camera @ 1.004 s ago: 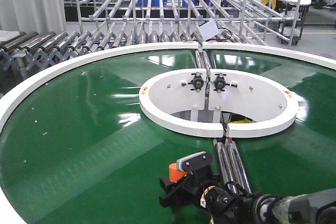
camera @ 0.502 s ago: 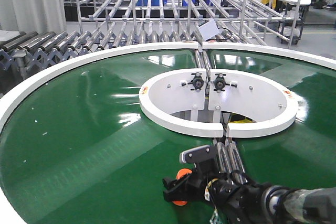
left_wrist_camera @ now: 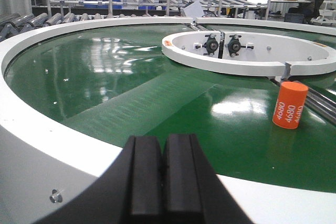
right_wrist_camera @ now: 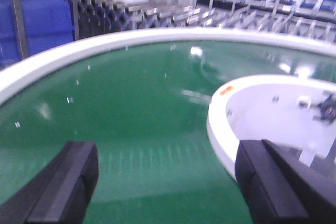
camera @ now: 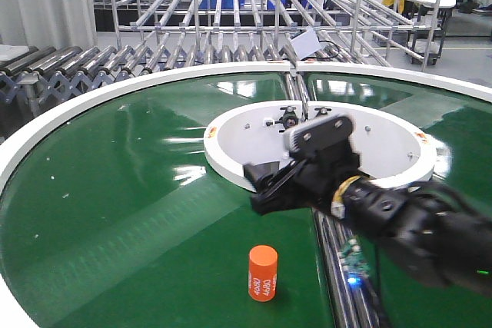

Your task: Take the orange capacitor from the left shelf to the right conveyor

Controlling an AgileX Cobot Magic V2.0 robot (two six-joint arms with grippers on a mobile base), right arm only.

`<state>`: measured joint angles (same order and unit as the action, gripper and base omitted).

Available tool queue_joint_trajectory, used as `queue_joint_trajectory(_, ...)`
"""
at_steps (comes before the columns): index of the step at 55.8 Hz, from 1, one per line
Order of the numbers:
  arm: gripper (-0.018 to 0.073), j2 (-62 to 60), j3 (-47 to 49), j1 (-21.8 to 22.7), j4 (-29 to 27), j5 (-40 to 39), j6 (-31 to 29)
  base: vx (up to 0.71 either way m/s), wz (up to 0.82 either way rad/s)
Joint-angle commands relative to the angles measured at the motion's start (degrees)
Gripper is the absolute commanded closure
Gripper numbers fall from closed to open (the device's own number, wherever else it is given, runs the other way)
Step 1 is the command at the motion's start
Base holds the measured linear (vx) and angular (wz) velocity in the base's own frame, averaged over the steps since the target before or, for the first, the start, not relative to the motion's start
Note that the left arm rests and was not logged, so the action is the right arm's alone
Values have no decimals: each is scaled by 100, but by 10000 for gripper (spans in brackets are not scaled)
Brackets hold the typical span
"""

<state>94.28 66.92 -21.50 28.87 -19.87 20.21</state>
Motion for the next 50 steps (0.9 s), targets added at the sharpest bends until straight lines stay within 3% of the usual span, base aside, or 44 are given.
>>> queue_joint_trajectory(1, -34, -1188, -304, 20, 33, -469, 43, 0, 0)
queue_joint_trajectory(13, -34, -4290, -2070, 13, -4, 327, 261, 0, 0)
queue_joint_trajectory(21, -34, -5927, -2554, 13, -79, 1540, 261, 0, 0)
queue_joint_trajectory(26, -34, -6716, -2857, 13, -336, 1876, 261, 0, 0)
queue_joint_trajectory(35, -34, -7800, -3332, 13, -835, 2377, 261, 0, 0)
queue_joint_trajectory(50, -34, -8789, -3740, 13, -886, 2557, 244, 0, 0)
